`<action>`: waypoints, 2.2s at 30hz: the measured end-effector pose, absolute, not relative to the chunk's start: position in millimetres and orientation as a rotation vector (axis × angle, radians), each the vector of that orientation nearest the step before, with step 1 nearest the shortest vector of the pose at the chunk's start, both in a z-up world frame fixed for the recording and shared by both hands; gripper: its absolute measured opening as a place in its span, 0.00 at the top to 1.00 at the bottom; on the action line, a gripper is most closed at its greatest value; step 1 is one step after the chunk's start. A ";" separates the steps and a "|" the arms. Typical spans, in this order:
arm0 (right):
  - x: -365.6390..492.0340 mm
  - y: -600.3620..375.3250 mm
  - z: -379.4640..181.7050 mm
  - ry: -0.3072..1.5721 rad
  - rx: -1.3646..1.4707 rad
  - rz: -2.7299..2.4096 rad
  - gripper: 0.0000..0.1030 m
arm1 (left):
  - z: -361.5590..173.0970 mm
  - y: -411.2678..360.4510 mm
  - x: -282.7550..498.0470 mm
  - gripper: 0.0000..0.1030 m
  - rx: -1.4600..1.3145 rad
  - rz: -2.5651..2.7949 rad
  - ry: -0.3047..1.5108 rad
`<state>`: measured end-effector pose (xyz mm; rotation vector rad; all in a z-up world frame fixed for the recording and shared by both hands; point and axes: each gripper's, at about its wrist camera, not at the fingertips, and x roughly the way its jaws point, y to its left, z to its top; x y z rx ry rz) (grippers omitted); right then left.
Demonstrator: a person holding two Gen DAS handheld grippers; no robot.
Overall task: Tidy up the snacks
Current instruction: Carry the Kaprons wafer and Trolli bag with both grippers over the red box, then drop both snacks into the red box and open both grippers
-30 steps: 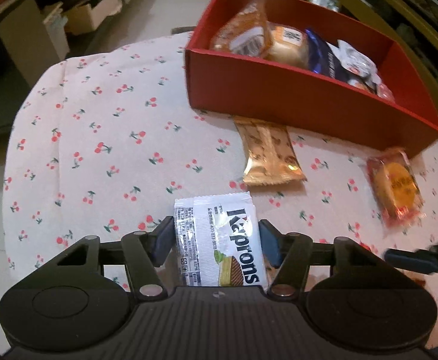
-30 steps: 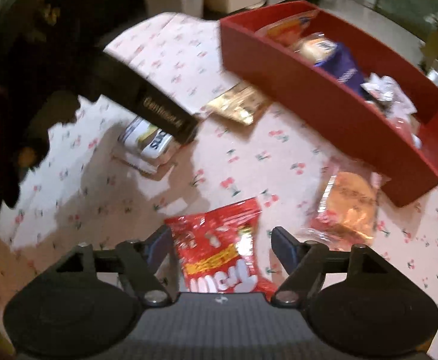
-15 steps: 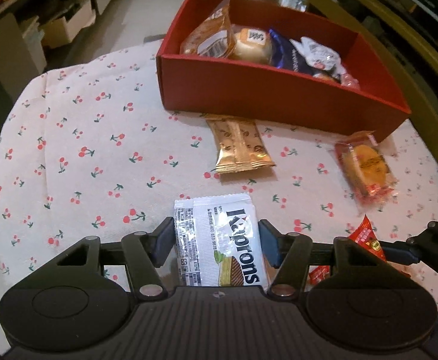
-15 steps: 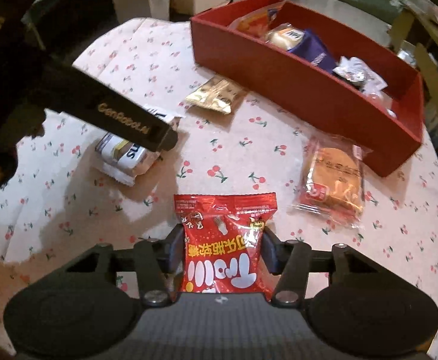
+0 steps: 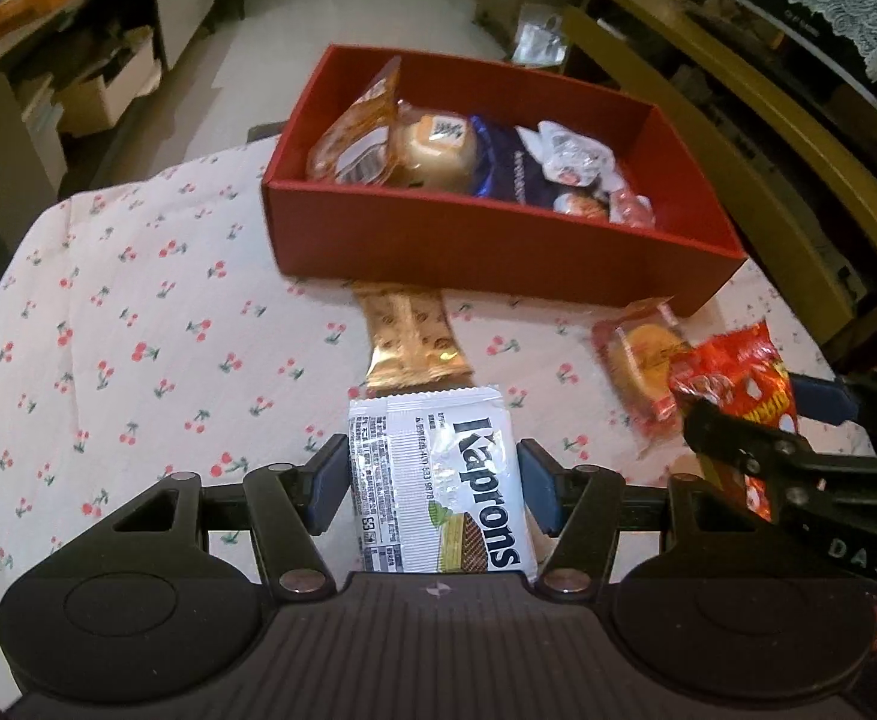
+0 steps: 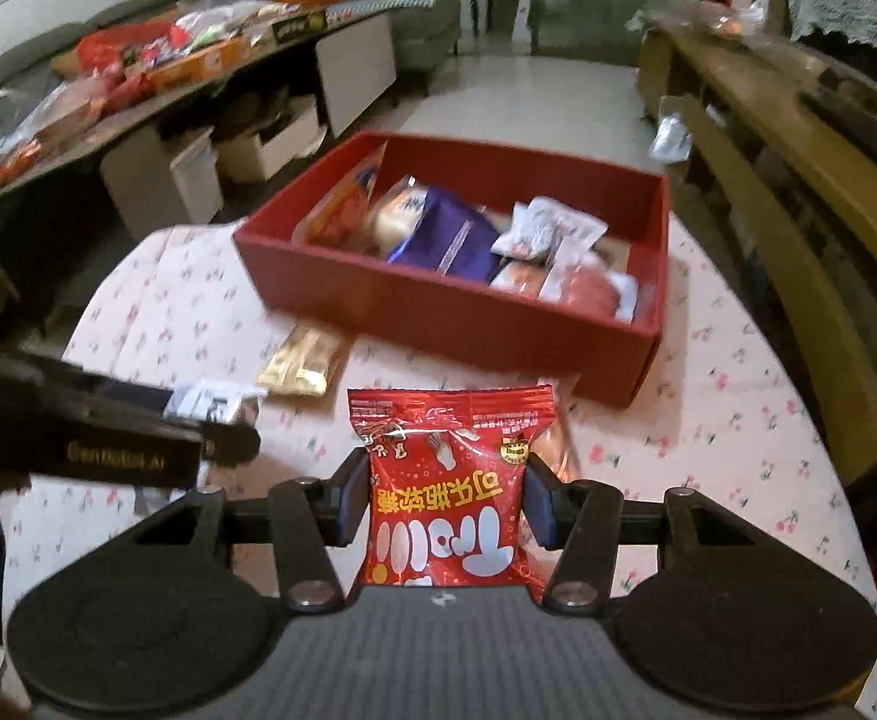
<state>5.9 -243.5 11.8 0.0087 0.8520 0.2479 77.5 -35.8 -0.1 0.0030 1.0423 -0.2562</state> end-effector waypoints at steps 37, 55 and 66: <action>112.0 -261.6 47.1 0.671 0.134 0.127 0.37 | 46.3 -78.3 189.5 0.36 0.068 -0.225 0.838; 173.0 -267.4 7.8 0.724 0.112 0.118 0.35 | 16.4 -76.6 232.2 0.29 0.065 -0.197 0.891; 153.2 -268.0 16.4 0.740 0.129 0.109 0.33 | 29.4 -68.1 211.5 0.20 0.039 -0.210 0.877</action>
